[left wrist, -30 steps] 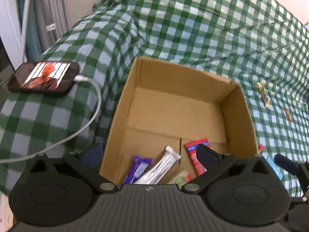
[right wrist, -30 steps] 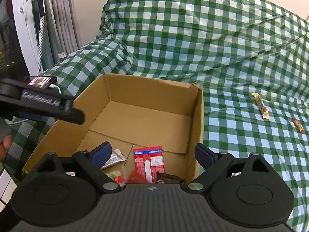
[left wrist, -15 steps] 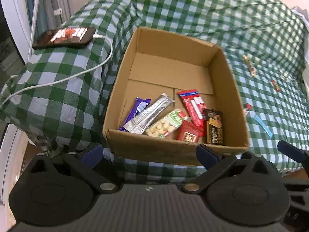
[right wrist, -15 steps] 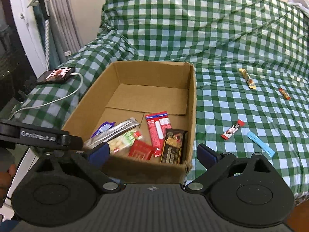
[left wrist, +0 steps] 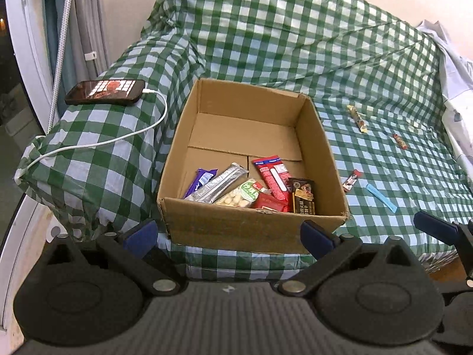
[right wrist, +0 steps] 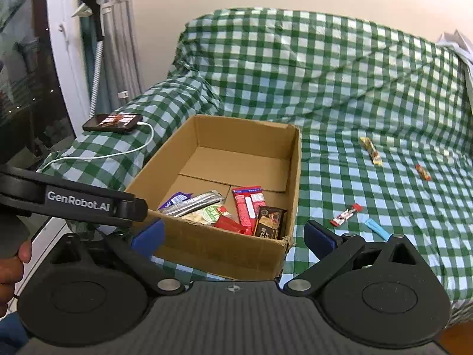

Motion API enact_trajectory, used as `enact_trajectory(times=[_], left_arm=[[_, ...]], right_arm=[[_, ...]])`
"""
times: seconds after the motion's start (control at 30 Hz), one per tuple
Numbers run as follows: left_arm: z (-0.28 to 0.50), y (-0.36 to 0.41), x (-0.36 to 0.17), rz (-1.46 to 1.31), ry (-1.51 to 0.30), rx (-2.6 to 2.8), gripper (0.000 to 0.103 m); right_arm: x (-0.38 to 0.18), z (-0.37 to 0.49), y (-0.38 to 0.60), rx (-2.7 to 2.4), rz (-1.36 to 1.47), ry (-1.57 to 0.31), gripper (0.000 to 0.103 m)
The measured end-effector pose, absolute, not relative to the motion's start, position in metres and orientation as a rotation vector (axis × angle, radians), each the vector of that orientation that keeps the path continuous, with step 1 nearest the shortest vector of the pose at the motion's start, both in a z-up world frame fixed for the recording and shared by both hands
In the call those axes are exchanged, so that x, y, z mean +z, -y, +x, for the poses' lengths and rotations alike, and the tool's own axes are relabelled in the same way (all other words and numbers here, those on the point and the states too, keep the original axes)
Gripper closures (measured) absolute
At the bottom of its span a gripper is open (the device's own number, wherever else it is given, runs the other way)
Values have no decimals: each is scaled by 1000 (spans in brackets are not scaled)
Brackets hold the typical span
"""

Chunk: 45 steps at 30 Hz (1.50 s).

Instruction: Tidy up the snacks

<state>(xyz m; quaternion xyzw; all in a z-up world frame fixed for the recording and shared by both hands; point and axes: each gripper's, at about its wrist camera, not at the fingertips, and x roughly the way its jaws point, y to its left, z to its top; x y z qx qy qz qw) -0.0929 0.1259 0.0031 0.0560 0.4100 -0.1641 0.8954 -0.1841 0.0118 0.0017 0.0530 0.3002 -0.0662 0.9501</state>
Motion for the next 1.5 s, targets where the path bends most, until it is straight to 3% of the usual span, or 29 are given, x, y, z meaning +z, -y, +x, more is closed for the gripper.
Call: enact_trajectory(times=[1.5], left_arm=[[-122,-138,16,111,-813,-344,0]], right_arm=[[10,-214,-15,-147,99,-563,1]])
